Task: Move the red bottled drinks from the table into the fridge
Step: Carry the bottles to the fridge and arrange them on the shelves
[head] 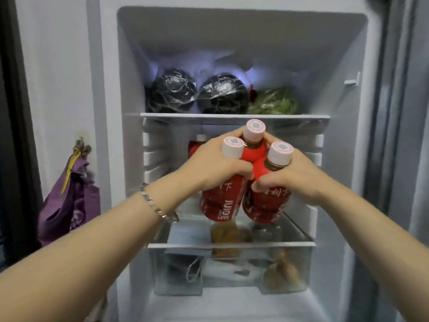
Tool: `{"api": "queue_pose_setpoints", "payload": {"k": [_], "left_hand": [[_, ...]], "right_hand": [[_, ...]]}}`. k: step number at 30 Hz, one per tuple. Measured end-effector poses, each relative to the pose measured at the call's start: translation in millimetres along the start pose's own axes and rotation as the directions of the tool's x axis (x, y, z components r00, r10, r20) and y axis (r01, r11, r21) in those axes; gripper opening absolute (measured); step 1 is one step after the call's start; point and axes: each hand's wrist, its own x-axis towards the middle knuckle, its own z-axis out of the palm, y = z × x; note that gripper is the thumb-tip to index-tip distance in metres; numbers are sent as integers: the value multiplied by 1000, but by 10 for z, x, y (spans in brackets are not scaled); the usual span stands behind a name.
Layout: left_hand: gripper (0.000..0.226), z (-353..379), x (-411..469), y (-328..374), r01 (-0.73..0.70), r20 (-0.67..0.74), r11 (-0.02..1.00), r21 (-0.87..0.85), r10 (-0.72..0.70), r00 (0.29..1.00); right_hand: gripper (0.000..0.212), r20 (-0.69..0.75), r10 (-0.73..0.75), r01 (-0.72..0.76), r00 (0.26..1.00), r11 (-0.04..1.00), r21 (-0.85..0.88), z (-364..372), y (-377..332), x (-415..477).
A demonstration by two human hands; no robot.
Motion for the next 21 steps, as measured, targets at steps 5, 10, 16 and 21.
{"api": "queue_pose_setpoints", "payload": {"k": [5, 10, 16, 21], "left_hand": [[59, 16, 700, -319, -7, 75, 1000, -30, 10, 997], [39, 134, 1109, -708, 114, 142, 977, -182, -88, 986], [65, 241, 1482, -1102, 401, 179, 881, -251, -365, 914], [44, 526, 1531, -1203, 292, -223, 950, -108, -309, 924]], "right_hand": [[68, -53, 76, -78, 996, 996, -48, -215, 295, 460], [54, -55, 231, -233, 971, 972, -17, -309, 670, 768], [40, -140, 473, -481, 870, 876, -34, -437, 1045, 1133], [27, -419, 422, -479, 804, 877, -37, -377, 1279, 1254]]}}
